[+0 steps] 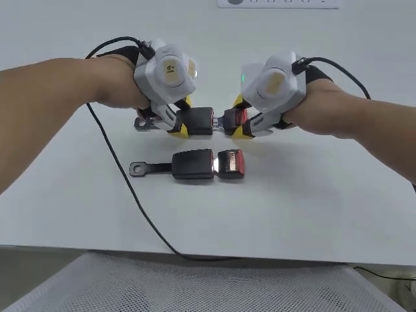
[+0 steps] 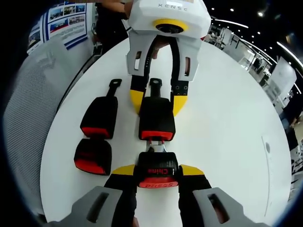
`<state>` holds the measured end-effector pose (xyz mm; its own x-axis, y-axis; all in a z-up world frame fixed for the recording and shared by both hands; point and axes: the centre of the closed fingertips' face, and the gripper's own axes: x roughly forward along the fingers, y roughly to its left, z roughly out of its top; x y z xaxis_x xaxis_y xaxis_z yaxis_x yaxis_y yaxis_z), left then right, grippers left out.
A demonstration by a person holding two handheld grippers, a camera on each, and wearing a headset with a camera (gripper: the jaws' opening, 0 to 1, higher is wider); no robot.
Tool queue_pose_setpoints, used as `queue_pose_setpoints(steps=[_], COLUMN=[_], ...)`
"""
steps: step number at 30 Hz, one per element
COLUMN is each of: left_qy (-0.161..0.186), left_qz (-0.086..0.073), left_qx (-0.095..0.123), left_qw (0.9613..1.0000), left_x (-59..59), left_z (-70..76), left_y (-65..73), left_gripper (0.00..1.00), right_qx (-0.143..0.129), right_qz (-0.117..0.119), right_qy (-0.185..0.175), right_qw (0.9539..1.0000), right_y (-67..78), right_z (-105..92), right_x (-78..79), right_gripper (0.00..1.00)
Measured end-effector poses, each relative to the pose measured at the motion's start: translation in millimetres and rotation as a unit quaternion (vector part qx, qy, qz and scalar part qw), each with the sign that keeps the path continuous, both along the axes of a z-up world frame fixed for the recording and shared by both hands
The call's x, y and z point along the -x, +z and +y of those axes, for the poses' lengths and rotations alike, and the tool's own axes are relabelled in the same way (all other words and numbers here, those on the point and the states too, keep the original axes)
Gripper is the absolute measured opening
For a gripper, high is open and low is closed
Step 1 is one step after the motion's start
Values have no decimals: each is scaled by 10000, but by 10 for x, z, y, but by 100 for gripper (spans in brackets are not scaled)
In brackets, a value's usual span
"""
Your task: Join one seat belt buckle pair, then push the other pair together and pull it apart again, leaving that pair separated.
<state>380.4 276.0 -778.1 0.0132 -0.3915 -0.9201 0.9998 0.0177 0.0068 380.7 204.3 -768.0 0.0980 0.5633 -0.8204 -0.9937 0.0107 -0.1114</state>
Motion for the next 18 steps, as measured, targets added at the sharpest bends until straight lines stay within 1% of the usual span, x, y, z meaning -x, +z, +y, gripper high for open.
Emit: queue_pose_setpoints(steps=[2, 5, 6, 8, 11, 12, 15, 18], left_qy=[89, 163, 162, 165, 152, 152, 159, 171], left_qz=[5, 4, 2, 9, 10, 8, 2, -3], left_qx=[55, 87, 90, 93, 100, 107, 117, 134], left_qw=[9999, 9998, 9998, 9998, 9998, 9998, 9998, 9998], left_x=[-2, 6, 6, 1, 2, 2, 8, 10], left_z=[3, -5, -5, -5, -9, -9, -14, -9], left_y=[2, 13, 12, 10, 9, 10, 17, 19], left_gripper=[32, 32, 32, 32, 31, 31, 31, 31], right_qx=[12, 13, 24, 26, 37, 35, -3, 2], right_qz=[-7, -20, -22, -13, -11, -4, 14, -12], right_qy=[-37, -62, -61, -65, -50, -55, -64, -64], right_qw=[10000, 10000, 10000, 10000, 10000, 10000, 10000, 10000], right_y=[-48, -5, -37, -44, 0, -49, -11, -25], right_z=[-4, 8, 9, 16, 19, 17, 73, 127], right_x=[-11, -16, -6, -5, -13, -19, 2, -6], right_gripper=[29, 29, 29, 29, 29, 29, 29, 29])
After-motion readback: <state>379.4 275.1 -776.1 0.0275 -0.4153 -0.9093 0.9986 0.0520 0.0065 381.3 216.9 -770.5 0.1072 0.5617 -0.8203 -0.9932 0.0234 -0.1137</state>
